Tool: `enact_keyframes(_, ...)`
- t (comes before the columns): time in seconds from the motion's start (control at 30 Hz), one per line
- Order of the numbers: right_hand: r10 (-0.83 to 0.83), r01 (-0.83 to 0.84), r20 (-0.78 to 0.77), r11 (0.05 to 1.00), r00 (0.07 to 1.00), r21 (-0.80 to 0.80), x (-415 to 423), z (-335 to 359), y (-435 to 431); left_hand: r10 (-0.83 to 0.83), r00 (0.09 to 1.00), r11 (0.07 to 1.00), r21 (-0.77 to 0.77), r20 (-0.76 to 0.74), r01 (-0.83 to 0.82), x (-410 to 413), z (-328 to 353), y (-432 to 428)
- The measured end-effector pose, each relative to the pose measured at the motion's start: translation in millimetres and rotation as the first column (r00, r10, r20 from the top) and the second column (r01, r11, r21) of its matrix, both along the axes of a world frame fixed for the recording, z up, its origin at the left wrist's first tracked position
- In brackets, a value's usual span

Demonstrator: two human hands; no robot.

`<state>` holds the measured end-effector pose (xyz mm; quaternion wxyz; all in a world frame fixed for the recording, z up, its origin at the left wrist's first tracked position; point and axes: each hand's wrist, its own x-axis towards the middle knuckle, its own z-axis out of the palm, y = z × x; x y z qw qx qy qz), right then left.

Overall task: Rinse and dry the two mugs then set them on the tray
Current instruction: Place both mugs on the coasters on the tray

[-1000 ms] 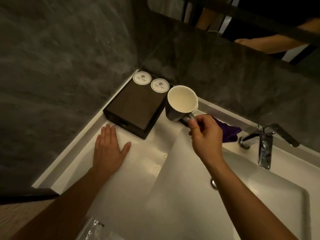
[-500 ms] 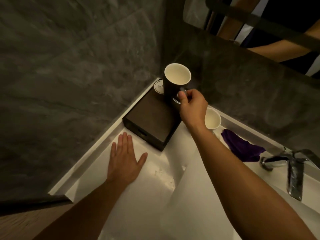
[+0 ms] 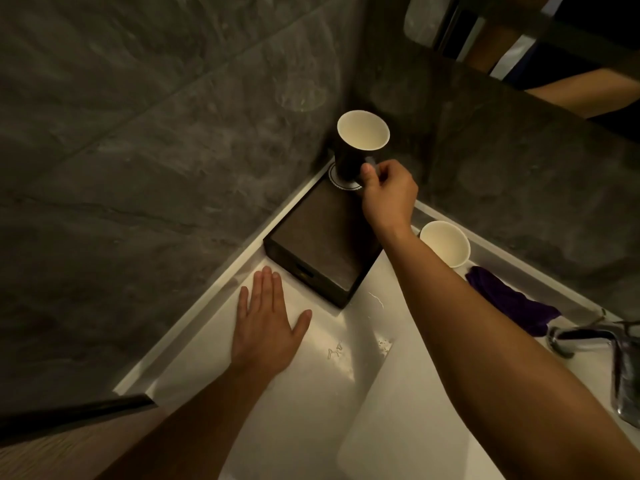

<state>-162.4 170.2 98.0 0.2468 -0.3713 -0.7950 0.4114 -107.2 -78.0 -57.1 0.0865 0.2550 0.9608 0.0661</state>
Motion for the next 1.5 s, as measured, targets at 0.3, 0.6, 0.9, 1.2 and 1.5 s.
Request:
enact_keyframes(0.3,-0.007,0.008,0.016,1.000,1.000,-0.023,-2.7,-6.8,-8.0,-0.006,1.000,1.000,-0.012,0.024,0.007,-1.3,1.4,0.7)
enact_keyframes(0.6,0.074,-0.073,0.058,0.997,0.996,-0.023,17.6,3.0,-5.3,-0.001,1.000,1.000,-0.012,0.009,0.001,-1.4,0.9,0.7)
enact_keyframes(0.9,-0.209,0.181,0.119,0.961,0.971,0.210,161.0,-11.8,18.8,0.002,1.000,1.000,-0.031,0.010,-0.002,-1.8,0.3,1.2)
enact_keyframes(1.2,-0.015,0.023,0.338,1.000,0.941,-0.018,210.7,-45.9,51.1,0.003,1.000,0.999,-0.046,0.000,-0.003,-1.1,0.3,1.6)
enact_keyframes(1.5,0.062,-0.004,0.300,0.982,0.952,-0.189,205.8,-48.1,66.8,0.004,1.000,0.999,-0.044,0.009,-0.004,-1.4,2.5,2.6)
